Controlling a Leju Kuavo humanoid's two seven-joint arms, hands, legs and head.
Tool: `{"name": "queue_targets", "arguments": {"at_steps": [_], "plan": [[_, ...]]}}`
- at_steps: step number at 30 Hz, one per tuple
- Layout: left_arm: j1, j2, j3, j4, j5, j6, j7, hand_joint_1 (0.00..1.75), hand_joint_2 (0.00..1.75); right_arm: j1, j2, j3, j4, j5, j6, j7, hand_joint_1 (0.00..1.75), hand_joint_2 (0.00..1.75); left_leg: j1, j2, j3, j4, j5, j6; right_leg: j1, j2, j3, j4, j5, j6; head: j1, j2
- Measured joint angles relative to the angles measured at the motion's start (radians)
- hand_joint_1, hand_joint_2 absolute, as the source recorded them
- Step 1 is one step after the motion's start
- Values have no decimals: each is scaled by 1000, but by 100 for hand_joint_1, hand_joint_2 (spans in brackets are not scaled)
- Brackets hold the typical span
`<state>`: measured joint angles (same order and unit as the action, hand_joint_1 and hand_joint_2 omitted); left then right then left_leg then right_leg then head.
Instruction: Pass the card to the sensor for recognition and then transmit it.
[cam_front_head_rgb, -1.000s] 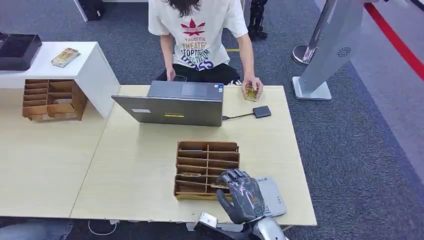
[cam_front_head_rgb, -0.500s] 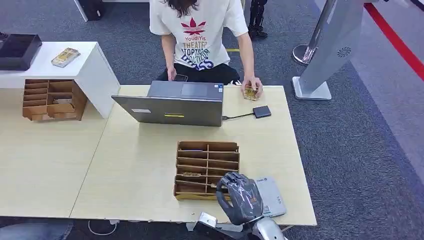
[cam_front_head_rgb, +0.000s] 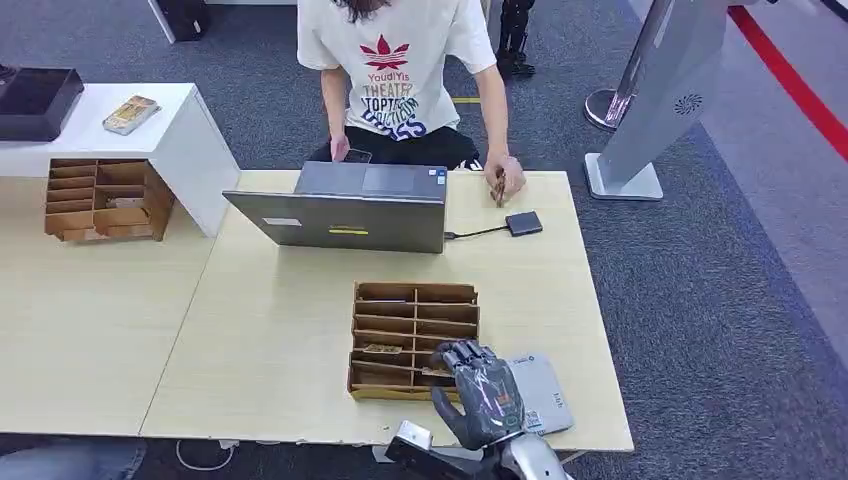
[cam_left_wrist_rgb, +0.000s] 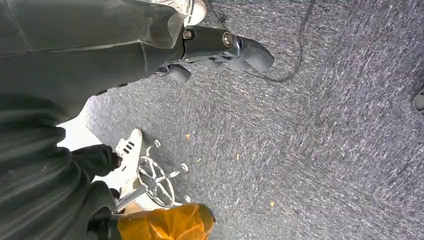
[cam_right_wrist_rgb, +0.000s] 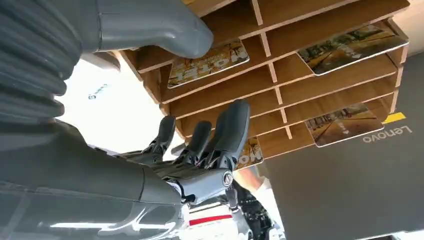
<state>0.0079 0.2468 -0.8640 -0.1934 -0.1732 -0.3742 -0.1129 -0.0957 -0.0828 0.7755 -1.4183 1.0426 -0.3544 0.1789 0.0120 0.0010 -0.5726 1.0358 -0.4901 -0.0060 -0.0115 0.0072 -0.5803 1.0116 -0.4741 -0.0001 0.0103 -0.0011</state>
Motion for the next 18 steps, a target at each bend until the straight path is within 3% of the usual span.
{"name": "queue_targets", "arguments": {"at_steps": [18], "plan": [[-1,0,0,0,11,0,-2,0,175,-5,5,-3,27,4,6,14,84,175,0,0,0,0,0,0,0,0,0,0,0,0,0,0]]}}
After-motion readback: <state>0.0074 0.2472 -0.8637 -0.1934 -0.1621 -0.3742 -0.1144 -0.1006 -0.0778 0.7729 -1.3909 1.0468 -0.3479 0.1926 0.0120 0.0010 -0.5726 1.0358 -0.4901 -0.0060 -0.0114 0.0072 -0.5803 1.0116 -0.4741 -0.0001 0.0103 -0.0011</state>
